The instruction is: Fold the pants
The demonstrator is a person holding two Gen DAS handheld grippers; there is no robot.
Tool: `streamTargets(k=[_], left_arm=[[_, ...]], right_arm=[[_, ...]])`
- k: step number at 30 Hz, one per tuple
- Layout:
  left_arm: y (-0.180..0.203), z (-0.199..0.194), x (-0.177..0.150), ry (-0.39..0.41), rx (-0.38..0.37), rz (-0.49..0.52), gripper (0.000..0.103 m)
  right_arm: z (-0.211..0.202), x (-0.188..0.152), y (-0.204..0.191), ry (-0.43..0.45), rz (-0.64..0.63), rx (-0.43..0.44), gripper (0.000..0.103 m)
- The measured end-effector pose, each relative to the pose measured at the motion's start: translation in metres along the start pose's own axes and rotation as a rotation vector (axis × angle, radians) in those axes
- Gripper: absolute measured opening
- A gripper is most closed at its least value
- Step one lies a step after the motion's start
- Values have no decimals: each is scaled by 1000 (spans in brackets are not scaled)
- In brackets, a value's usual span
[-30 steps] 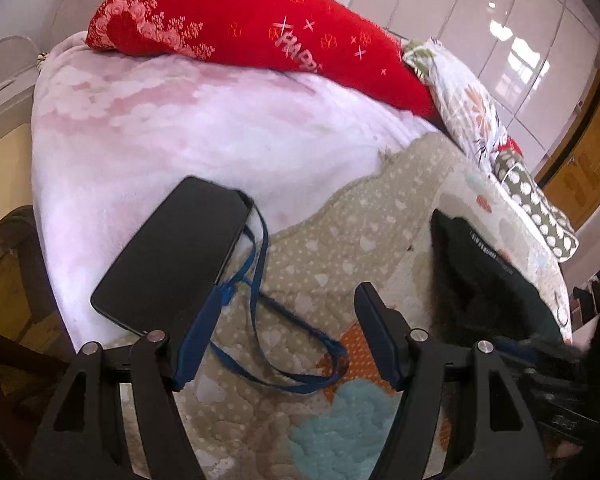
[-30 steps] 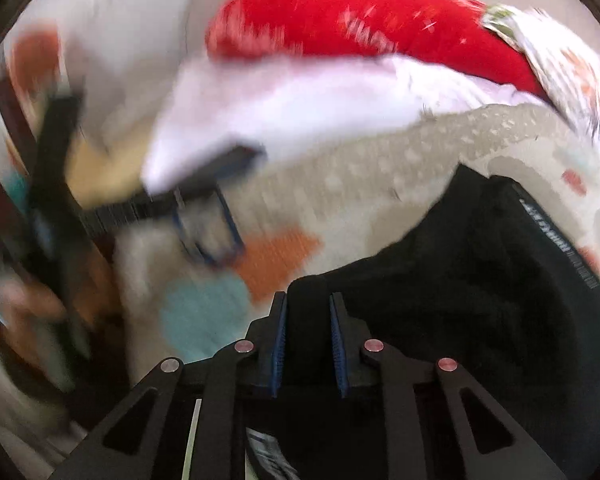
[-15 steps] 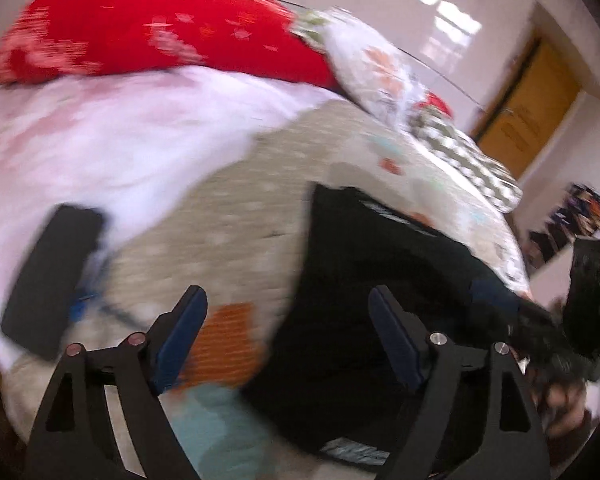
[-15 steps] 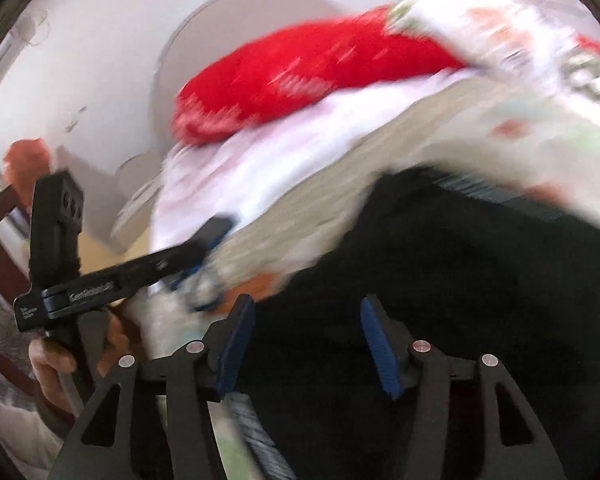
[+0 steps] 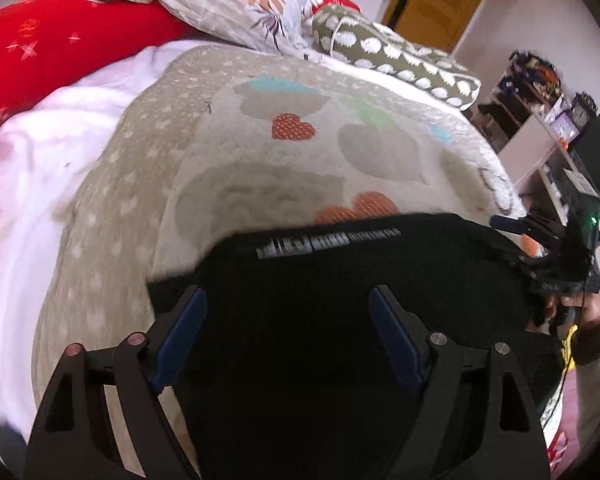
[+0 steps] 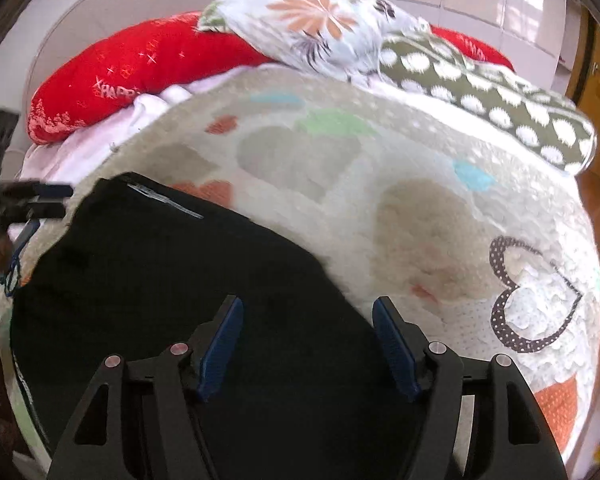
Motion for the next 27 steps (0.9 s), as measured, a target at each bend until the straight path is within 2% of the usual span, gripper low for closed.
streamTargets(k=[5, 9, 11, 12, 13, 14, 15, 16, 18, 19, 21, 27], left_arm=[[-14, 37, 19, -84, 54, 87, 83], [-10, 60, 15, -169, 73, 199, 85], [-5, 62, 12, -149, 79, 241, 85], [-3, 61, 11, -145, 76, 253, 85], [-3, 61, 9, -147, 75, 249, 85], [-3, 59, 7, -149, 66, 231, 77], [-1, 56, 6, -151, 46, 218, 59], [2, 50, 4, -147, 47, 222, 49], [7, 36, 3, -129, 97, 242, 20], [8, 27, 2, -115, 102, 231, 20], [9, 0, -5, -59, 63, 186, 14], [36, -78, -42, 85, 52, 168, 12]], right_arm=[[19, 3, 8, -42, -39, 9, 73], [27, 2, 5, -67, -73, 17, 73], [28, 2, 1, -75, -84, 35, 62], [28, 2, -1, -73, -90, 50, 40], [27, 2, -4, -69, -98, 49, 25], [26, 1, -6, -62, -104, 39, 21], [23, 0, -8, -60, -102, 39, 8], [20, 0, -11, -51, -106, 38, 5], [4, -2, -20, -4, -126, 21, 5], [-6, -3, -24, 22, -128, 23, 5], [-37, -7, -34, 84, -128, 38, 5], [-129, -44, -73, 225, -182, 108, 5]])
Point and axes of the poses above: each gripper's, at about its wrist camera, not at the fingertips, and z roughly the way its jaws point, y to its right, x to its top, the point moved 2 cm from there along z, roughly the way its jaws point, and after that the axes turned 13 degrees about z, right-handed, at the moved point
